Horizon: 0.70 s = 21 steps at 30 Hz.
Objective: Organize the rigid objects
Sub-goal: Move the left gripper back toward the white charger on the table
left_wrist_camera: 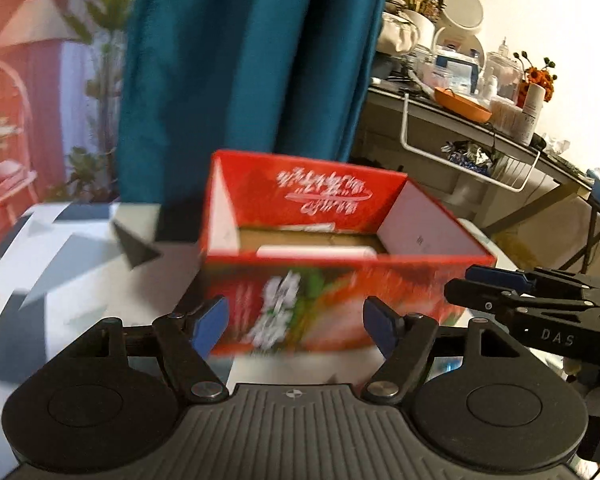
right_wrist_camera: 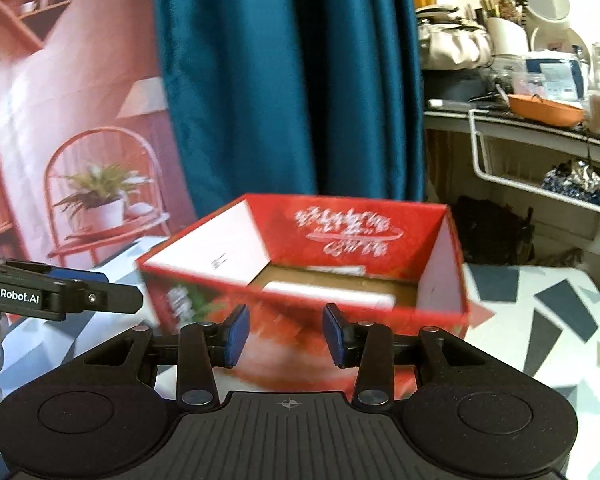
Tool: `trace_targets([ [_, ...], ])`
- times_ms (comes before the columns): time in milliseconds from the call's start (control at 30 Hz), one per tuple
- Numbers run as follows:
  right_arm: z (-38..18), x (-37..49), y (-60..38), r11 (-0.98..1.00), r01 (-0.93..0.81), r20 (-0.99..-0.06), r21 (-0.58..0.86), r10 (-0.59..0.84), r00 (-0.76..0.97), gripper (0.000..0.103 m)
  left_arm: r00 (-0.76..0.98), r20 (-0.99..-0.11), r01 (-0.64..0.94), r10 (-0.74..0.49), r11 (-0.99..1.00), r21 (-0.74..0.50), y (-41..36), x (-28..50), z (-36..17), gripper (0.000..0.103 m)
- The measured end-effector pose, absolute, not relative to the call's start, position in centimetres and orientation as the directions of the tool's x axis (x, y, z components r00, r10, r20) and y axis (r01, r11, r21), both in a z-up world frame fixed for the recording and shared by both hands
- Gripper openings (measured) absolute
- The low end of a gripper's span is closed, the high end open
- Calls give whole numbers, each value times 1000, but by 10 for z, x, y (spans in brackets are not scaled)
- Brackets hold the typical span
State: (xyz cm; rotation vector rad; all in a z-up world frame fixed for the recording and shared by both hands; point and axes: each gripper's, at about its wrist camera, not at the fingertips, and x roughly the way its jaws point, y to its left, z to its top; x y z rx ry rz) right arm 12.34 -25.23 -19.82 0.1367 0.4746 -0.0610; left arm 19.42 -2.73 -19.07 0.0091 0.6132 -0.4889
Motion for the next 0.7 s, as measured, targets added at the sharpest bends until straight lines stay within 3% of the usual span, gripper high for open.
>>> trace_targets([
  [300, -232, 104, -209, 987, 27, -560, 156, 66, 826, 31, 676, -615, 353, -406, 911, -213, 5, 154, -237, 74],
  [433, -247, 96, -186, 991, -24, -599, 130, 98, 795, 30, 662, -652, 328, -371, 925, -193, 6, 152, -254, 67],
  [700, -275, 90, -162, 994, -42, -679, 98, 98, 728, 30, 643, -655, 335, -397, 915, -226, 11, 150, -266, 67],
])
